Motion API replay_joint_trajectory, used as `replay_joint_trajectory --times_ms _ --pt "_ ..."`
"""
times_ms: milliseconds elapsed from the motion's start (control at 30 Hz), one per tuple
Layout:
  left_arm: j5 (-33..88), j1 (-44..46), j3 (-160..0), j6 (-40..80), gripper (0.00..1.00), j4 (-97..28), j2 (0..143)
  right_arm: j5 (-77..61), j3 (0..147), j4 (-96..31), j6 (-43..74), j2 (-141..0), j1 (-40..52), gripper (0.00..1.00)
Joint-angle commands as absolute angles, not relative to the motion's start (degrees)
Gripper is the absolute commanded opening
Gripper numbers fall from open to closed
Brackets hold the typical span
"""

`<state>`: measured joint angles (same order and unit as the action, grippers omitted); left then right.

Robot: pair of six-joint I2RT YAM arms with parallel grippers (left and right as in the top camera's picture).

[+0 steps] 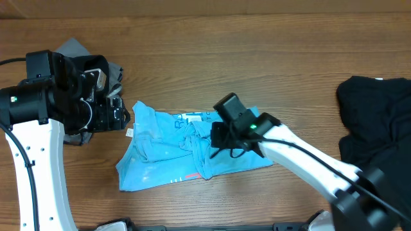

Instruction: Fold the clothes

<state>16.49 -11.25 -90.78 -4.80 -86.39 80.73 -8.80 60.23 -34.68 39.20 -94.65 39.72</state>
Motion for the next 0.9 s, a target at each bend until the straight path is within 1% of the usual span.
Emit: replay_joint_trajectory --times_ms 0,100,200,300,433,533,567,633,700,767,867 --pt "15.5 -11.1 -90.4 -3.8 0.91 -86.5 80.5 -15.2 59.6 -25.2 43.6 -101.5 39.5 0.06" --pt "15.0 -11.1 -89.0 -3.6 0.92 -86.3 80.5 -20.6 59.6 -15.2 44.8 -105.9 39.5 0.05" --pt "14.9 -11.1 -85.9 -3.6 0.92 -85.4 80.5 -23.9 59.8 -9.1 43.2 -106.5 39.2 0.05" --pt "14.9 -11.1 -81.5 -3.6 0.93 -83.4 80.5 -24.1 61.5 -11.1 37.8 -104.5 37.9 0.05" --pt "15.0 -11.1 -73.6 -2.1 0.98 -77.8 80.5 -24.1 64.0 -21.0 30.6 -99.2 34.7 0.09" --pt "15.3 -11.1 -67.8 0.0 1.0 -72.2 80.5 -24.1 65.4 -28.5 24.2 -93.8 32.2 0.17" --pt "15.3 -11.1 -65.1 0.1 1.0 -69.6 80.6 -24.1 65.8 -31.1 22.1 -91.1 31.3 0.22" --pt "15.3 -11.1 -61.6 0.5 1.0 -65.8 80.7 -23.9 66.0 -33.8 21.7 -87.2 29.9 0.31" --pt "15.2 -11.1 -58.1 0.5 1.0 -61.9 81.1 -23.9 66.0 -36.2 20.2 -83.2 28.6 0.43" --pt "14.5 -11.1 -55.0 1.6 1.0 -58.7 81.8 -23.9 66.0 -38.2 19.4 -79.8 27.6 0.49" --pt "14.3 -11.1 -50.3 1.7 1.0 -53.7 83.9 -23.9 66.0 -41.0 19.2 -75.6 26.5 0.54"
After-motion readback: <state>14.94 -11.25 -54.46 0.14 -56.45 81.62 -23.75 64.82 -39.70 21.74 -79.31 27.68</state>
